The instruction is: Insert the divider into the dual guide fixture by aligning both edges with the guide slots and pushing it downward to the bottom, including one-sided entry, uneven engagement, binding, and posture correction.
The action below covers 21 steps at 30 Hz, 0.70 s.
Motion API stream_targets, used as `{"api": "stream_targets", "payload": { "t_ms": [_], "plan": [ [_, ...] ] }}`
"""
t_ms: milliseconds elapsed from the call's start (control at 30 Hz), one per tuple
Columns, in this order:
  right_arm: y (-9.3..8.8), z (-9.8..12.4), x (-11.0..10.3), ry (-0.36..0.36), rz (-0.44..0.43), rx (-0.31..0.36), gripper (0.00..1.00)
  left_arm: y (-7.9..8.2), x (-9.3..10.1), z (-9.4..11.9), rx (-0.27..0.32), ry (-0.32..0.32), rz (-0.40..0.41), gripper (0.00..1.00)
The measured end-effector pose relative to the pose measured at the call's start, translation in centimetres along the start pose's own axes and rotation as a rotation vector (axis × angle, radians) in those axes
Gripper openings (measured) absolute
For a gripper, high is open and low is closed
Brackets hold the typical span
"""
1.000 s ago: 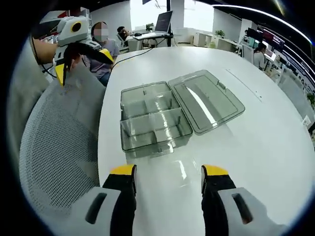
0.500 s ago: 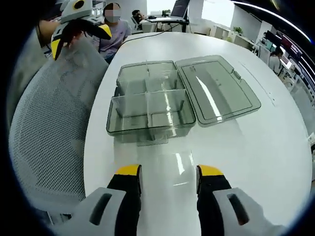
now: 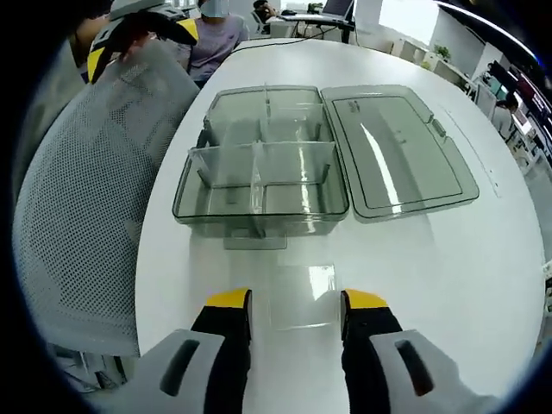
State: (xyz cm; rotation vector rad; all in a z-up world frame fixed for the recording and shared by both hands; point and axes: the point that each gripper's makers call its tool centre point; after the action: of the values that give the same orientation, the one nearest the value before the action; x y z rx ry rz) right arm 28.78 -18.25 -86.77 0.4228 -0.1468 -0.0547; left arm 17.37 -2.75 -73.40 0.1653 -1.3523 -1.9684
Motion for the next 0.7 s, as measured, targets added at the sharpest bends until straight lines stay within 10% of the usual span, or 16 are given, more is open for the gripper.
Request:
{"api": "stream_targets", "payload": {
  "t_ms": [700],
  "plan": [
    [-0.55,-0.64,0.45,0.049,0.048,-0.077,0.28,-0.33,-0.2,0.3,-0.004,0.006,0.009,0.63]
  ]
}}
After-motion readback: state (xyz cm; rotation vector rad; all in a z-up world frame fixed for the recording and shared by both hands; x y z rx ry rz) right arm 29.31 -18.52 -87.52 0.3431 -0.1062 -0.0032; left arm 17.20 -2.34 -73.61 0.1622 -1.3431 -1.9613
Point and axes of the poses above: the point that each gripper's makers call its tool centre point, and the gripper's own axes: z roughly backward along the fingers, x roughly to its right, y roughly out of its top, and after that the axes turned 6 degrees about -y, right-handed
